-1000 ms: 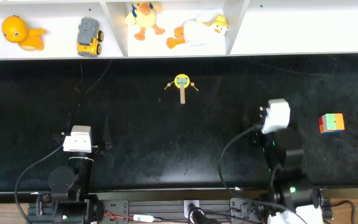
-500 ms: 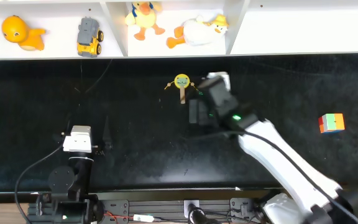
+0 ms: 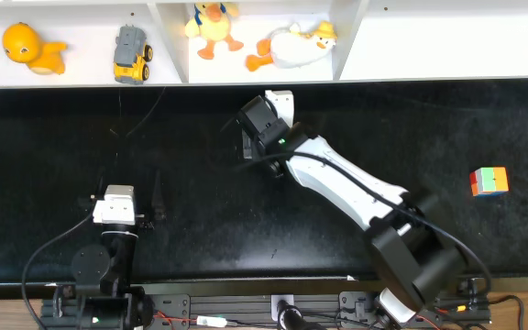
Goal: Store Toys
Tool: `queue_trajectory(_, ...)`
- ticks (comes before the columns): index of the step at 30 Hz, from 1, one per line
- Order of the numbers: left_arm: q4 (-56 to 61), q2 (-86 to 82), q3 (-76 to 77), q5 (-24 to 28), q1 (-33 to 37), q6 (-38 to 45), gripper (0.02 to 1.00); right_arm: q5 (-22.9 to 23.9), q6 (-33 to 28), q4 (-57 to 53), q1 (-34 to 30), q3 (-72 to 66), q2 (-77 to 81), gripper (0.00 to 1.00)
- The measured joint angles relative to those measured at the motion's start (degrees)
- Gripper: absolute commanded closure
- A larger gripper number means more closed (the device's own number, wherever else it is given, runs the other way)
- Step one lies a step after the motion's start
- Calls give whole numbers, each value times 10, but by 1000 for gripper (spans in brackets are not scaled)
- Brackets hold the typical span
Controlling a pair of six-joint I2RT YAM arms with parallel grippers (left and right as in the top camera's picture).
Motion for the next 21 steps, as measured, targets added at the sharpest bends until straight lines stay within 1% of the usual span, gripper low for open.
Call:
queue_trajectory(7,0,0,0,0,0,0,20,-15,17,5,0,19,48,88)
queue_trajectory(9,0,0,0,0,0,0,20,-17,17,4,0,20,56,145)
queue_trajectory(11,0,0,0,0,0,0,20,-20,17,5,0,24,59,233)
queue_trajectory(14,0,0,0,0,0,0,20,-24,18,5,0,28,61,424)
queue_trajectory(16,0,0,0,0,0,0,20,-27,19,5,0,29,61,570)
queue_trajectory(19,0,0,0,0,0,0,20,-28,21,7,0,30,63,722)
queue_trajectory(21,0,0,0,0,0,0,20,-31,21,6,0,30,63,875)
